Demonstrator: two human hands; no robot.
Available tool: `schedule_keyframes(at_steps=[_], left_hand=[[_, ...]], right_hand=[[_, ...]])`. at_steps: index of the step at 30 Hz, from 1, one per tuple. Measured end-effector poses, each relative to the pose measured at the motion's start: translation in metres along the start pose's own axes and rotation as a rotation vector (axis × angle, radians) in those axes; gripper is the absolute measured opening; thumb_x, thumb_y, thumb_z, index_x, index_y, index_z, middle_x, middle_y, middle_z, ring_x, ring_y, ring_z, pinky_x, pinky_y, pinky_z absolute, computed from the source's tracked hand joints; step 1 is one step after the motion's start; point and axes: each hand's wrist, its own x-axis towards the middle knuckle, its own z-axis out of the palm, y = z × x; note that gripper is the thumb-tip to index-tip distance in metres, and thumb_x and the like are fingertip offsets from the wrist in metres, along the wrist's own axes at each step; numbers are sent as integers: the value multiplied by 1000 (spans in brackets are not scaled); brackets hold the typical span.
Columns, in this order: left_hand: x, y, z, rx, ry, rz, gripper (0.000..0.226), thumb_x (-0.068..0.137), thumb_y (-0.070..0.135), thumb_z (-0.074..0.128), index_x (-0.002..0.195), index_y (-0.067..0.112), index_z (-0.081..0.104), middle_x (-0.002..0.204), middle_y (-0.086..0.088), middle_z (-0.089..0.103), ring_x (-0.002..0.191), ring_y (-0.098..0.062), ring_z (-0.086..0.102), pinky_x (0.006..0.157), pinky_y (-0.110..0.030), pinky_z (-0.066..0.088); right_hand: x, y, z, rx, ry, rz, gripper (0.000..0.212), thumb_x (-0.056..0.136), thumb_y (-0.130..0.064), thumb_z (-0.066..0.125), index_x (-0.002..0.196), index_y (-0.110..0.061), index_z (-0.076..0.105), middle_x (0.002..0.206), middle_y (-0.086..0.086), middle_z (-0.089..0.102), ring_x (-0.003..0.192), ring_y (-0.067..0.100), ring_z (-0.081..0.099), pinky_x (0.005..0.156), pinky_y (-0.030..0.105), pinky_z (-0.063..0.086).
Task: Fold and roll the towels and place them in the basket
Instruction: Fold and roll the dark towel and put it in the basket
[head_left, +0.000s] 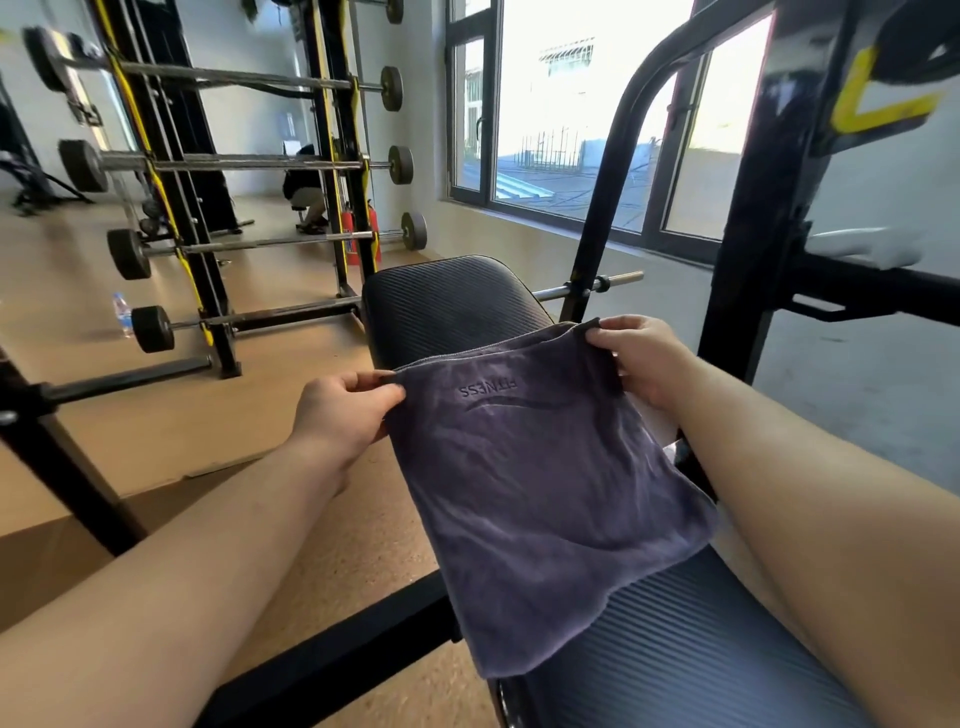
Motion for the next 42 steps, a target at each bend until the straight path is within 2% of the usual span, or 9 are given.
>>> schedule_keyframes(at_steps=[3, 6, 8, 11, 15, 17, 23, 35, 42], left_hand=[[-11, 9, -6, -74, 7, -30, 16, 95, -2, 66, 92, 14, 68, 103, -10, 71, 91, -19, 68, 75, -29, 58], [-23, 20, -19, -96, -30, -39, 15, 94, -6, 64, 95, 8, 68, 104, -14, 71, 94, -21, 69, 73, -26, 59], [-33, 28, -27, -84, -68, -58, 14, 94, -7, 65, 98, 6, 69, 105, -14, 71, 97, -23, 69, 73, -26, 60], [-49, 40, -39, -12, -87, -69, 15, 93, -4, 68, 99, 10, 73, 106, -11, 73, 103, -25, 68, 77, -32, 57], [-78, 56, -53, 5, -106, -32, 15, 94, -1, 67, 102, 10, 74, 105, -10, 74, 102, -25, 69, 73, -35, 57], [-92, 63, -58, -38, -106, 2, 15, 94, 0, 68, 106, 7, 74, 107, -12, 74, 101, -25, 70, 69, -33, 62], [-133, 80, -75, -189, -142, 79, 15, 89, 2, 74, 104, 2, 74, 108, -15, 74, 105, -24, 72, 84, -30, 62], [-201, 105, -106, -186, -160, 125, 5, 90, 5, 74, 95, 5, 74, 101, -9, 75, 95, -19, 71, 72, -22, 63], [-233, 103, -124, -158, -179, 119, 8, 90, 4, 74, 98, 4, 74, 102, -10, 74, 93, -18, 70, 73, -22, 63]], right_hand=[[-18, -17, -15, 21, -169, 21, 23, 91, 10, 63, 87, -12, 67, 78, 9, 72, 70, 21, 70, 70, 36, 60], [-41, -35, -27, -51, -269, 30, 26, 92, 14, 59, 84, -9, 67, 73, 8, 71, 65, 19, 71, 61, 30, 61], [-59, -49, -33, -100, -268, 12, 24, 93, 13, 60, 87, -9, 69, 74, 6, 72, 64, 16, 71, 58, 27, 59], [-87, -68, -42, -137, -267, -15, 26, 93, 11, 60, 93, -12, 74, 84, 6, 73, 75, 16, 70, 63, 27, 59], [-126, -87, -56, -166, -245, -39, 26, 94, 9, 61, 99, -10, 77, 95, 10, 73, 88, 20, 68, 95, 40, 53], [-145, -94, -63, -151, -222, -65, 20, 94, 5, 64, 100, -8, 78, 95, 10, 74, 87, 20, 69, 100, 44, 51], [-200, -104, -82, -33, -137, -140, 6, 92, -2, 72, 94, -4, 77, 95, 14, 73, 94, 30, 66, 102, 52, 51], [-287, -108, -113, -114, -154, -277, 14, 100, -6, 63, 101, -5, 76, 92, 9, 74, 83, 19, 70, 97, 50, 56], [-327, -103, -122, -26, -125, -269, 13, 88, 4, 73, 100, 0, 77, 96, 16, 75, 89, 24, 71, 100, 49, 56]])
